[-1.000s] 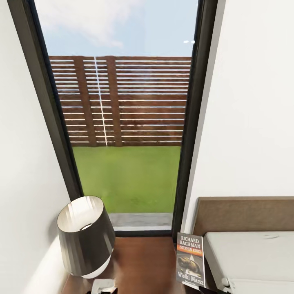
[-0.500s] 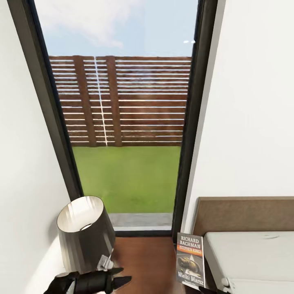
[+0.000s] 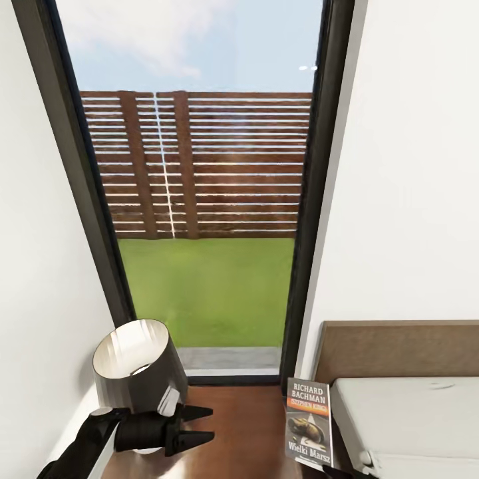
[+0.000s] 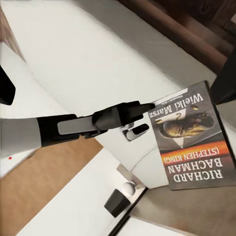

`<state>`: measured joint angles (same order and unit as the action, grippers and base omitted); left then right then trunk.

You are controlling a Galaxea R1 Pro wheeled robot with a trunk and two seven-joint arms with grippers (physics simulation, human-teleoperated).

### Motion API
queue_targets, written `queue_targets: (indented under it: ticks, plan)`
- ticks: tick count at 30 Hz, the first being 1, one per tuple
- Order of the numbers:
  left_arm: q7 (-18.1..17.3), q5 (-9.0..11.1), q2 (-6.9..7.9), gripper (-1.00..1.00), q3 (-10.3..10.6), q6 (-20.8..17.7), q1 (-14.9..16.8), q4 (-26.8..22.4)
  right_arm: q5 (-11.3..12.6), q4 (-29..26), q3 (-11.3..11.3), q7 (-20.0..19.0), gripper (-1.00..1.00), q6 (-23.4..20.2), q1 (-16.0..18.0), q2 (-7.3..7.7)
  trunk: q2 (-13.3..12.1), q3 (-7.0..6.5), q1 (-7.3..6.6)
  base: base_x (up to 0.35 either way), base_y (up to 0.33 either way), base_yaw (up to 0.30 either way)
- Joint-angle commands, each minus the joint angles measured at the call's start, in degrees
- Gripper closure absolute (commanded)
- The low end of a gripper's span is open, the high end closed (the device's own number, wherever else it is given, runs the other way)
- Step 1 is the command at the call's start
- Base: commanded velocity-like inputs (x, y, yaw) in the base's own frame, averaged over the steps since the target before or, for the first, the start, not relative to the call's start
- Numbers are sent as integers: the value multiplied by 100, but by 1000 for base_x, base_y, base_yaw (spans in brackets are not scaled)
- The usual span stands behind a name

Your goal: In the bedroom, move the book from the bed onto either nightstand, and place the two sandals side by side next to the bed.

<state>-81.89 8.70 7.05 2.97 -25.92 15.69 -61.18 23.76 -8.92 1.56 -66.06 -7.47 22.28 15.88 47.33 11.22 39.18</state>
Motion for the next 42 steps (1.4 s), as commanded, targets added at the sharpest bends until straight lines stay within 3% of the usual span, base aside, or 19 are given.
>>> queue_targets:
  ticks: [1,4,6,7,8,9,11,17,19,20,26,35,42]
  plan:
    - [-12,29,6,-100,15,-61,4,-4,41,-13,21,-19,100,-86,4,1,7,9,1,0,0,0]
    - [-18,27,6,-100,15,-57,4,-7,46,-45,8,-14,100,-445,5,-22,7,9,1,0,0,0]
    - [-19,27,6,-100,16,-55,4,-7,63,-124,7,-11,100,-1075,8,-94,7,9,1,0,0,0]
    - [-20,27,6,-100,18,-54,4,-5,69,-339,4,3,100,-1740,11,-316,7,9,1,0,0,0]
    - [-20,27,6,-100,16,-54,4,-4,69,-434,4,9,100,-1947,11,-409,7,9,1,0,0,0]
    - [-20,27,6,-100,14,-54,4,-1,60,-783,3,23,100,-2523,12,-719,7,9,1,0,0,0]
    - [-20,32,5,-100,12,-53,4,3,54,-1171,-1,38,100,-2989,17,-1004,7,9,1,0,0,0]
    - [-23,45,6,-100,-5,-58,4,3,83,-1484,-6,269,100,-3300,40,-1399,7,9,1,0,0,0]
    - [-22,46,6,-100,-114,-57,2,2,99,-1522,-7,533,100,-3335,52,-1551,7,9,1,0,0,0]
    - [-21,40,4,-100,-279,-54,4,3,110,-1536,-7,681,100,-3360,65,-1617,7,9,1,0,0,0]
    - [-20,38,-1,-100,-404,-54,4,7,120,-1520,-7,765,100,-3542,99,-1750,7,9,1,0,0,0]
    - [-4,32,-18,-100,-411,-53,4,16,120,-1498,-29,1115,100,-4286,101,-1758,7,9,1,0,0,0]
    - [-3,32,-20,-100,-411,-53,4,18,127,-1502,-35,1130,100,-4420,110,-1755,7,9,1,0,0,0]
